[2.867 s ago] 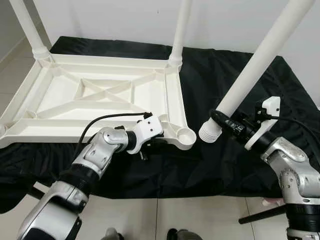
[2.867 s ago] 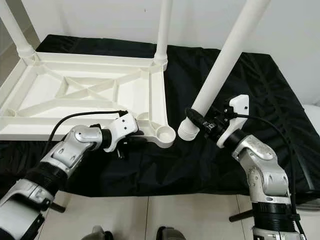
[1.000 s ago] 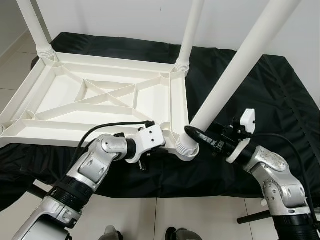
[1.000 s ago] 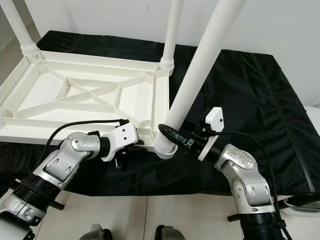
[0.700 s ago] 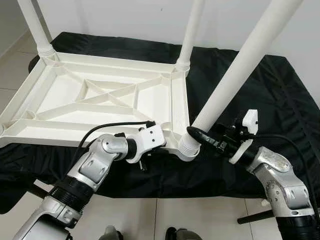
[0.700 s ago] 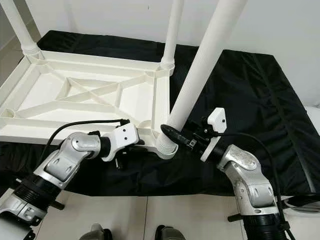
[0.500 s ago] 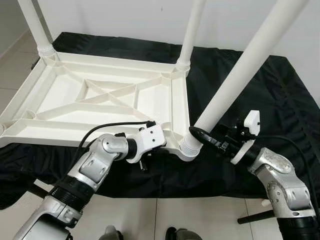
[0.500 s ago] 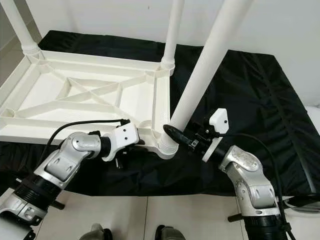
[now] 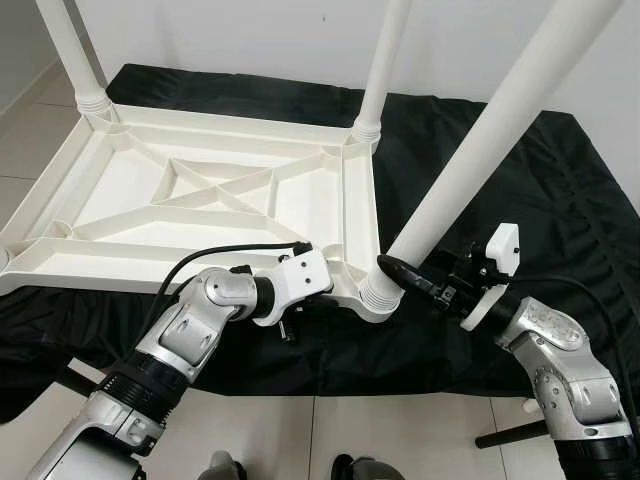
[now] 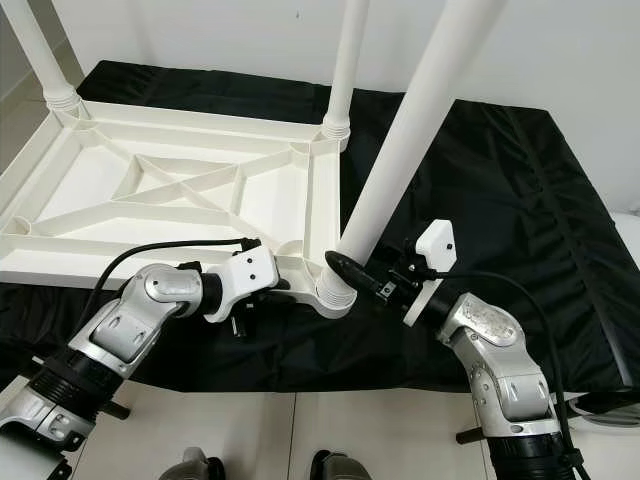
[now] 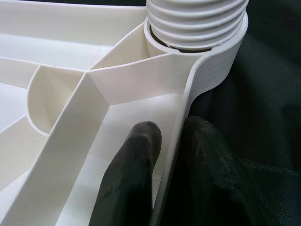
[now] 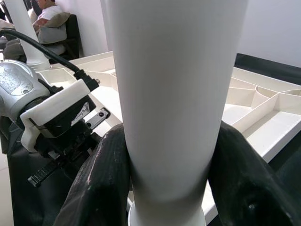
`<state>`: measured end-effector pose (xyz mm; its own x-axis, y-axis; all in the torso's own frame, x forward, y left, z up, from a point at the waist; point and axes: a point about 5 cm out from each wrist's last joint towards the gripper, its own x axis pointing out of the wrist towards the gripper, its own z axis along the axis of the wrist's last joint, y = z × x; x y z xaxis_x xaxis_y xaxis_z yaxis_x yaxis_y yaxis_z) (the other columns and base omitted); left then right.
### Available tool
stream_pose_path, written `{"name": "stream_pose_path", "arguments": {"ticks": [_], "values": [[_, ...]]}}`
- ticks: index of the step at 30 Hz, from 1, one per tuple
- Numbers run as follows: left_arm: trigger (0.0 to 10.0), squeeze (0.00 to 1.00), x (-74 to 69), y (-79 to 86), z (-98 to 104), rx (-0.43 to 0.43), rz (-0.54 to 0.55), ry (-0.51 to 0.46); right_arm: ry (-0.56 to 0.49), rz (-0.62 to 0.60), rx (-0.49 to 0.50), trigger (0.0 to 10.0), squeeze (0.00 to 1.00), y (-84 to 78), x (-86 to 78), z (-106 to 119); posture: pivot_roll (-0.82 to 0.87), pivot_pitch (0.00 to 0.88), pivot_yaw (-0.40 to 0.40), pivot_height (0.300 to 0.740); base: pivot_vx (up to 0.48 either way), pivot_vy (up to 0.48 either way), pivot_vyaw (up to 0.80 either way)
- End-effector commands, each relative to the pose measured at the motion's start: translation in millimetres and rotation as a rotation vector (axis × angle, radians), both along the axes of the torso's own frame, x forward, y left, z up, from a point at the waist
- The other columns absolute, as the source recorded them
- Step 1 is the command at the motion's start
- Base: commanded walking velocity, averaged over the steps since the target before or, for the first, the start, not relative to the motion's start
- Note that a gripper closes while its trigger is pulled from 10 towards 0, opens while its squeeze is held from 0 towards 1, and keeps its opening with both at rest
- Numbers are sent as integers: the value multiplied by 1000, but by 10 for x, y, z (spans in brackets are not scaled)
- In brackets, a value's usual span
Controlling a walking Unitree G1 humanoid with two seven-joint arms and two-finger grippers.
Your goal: Building children table
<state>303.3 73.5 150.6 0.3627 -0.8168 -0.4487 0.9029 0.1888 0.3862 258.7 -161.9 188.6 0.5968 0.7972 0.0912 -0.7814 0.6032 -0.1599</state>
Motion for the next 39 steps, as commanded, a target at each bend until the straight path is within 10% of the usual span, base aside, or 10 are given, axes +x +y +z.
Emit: {"name": "stream_pose_path", "arguments": {"ticks": [1, 39], "values": [[10000, 0, 68, -31, 192, -24, 20, -108, 96, 25, -60, 10000, 0, 37, -46, -215, -72, 138, -33, 740, 0, 0, 0], [10000, 0, 37, -19, 222, -22, 13, -109, 162, 184, -104, 10000, 0, -23, 18, -357, -57, 172, -19, 740, 0, 0, 0]]}}
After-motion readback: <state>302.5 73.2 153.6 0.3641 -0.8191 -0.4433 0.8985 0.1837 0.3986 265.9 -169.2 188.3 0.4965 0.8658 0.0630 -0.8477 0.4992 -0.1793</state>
